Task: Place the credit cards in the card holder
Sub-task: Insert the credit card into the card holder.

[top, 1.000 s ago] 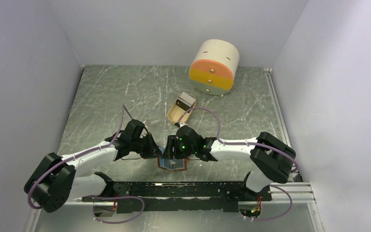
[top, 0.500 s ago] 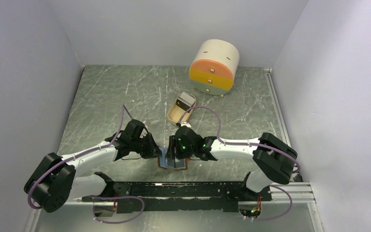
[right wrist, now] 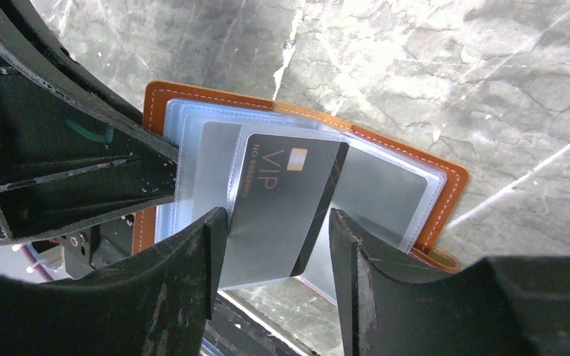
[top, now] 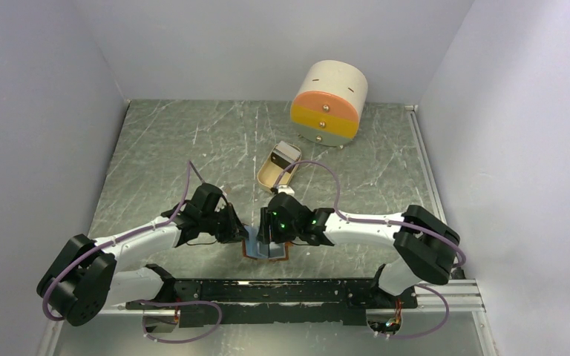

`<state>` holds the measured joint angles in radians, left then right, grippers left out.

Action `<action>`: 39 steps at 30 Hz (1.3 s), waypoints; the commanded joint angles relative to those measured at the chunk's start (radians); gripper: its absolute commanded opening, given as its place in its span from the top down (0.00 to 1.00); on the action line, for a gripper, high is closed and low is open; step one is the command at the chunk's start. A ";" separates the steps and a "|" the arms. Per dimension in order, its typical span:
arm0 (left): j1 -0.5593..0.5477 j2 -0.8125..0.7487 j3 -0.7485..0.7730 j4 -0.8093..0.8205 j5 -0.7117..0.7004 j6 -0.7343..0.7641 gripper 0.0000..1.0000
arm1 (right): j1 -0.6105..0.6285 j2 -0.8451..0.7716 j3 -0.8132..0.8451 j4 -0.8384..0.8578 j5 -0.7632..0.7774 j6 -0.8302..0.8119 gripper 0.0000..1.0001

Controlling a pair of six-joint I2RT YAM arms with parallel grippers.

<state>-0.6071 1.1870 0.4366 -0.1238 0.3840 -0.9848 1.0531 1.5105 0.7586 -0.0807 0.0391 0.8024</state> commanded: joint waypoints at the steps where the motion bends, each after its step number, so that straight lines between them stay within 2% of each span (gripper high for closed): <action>1: -0.008 0.001 0.006 0.007 0.010 0.004 0.89 | -0.004 -0.028 0.008 -0.096 0.090 -0.028 0.45; 14: -0.007 0.020 0.022 0.019 0.026 0.015 0.84 | -0.005 -0.204 -0.094 -0.218 0.176 -0.013 0.44; 19: -0.006 0.010 0.012 0.046 0.047 0.001 0.73 | -0.011 -0.248 -0.060 -0.261 0.204 -0.031 0.44; 23: -0.005 -0.002 0.000 0.071 0.062 -0.010 0.70 | -0.011 -0.253 -0.074 -0.125 0.120 -0.049 0.45; 26: -0.005 -0.034 -0.009 0.069 0.058 -0.020 0.68 | -0.011 -0.233 -0.108 0.015 0.046 -0.035 0.55; 30: -0.004 -0.103 -0.021 0.066 0.039 -0.029 0.66 | -0.011 -0.149 -0.130 0.175 -0.051 -0.001 0.63; 36: -0.005 -0.136 -0.063 0.135 0.057 -0.039 0.64 | -0.011 -0.007 -0.126 0.338 -0.188 0.042 0.71; 39: -0.004 -0.108 -0.060 0.138 0.063 -0.026 0.64 | -0.011 0.028 -0.119 0.362 -0.207 0.047 0.72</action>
<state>-0.6071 1.0595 0.3870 -0.0334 0.4149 -1.0107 1.0435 1.5066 0.6430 0.1608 -0.0921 0.8249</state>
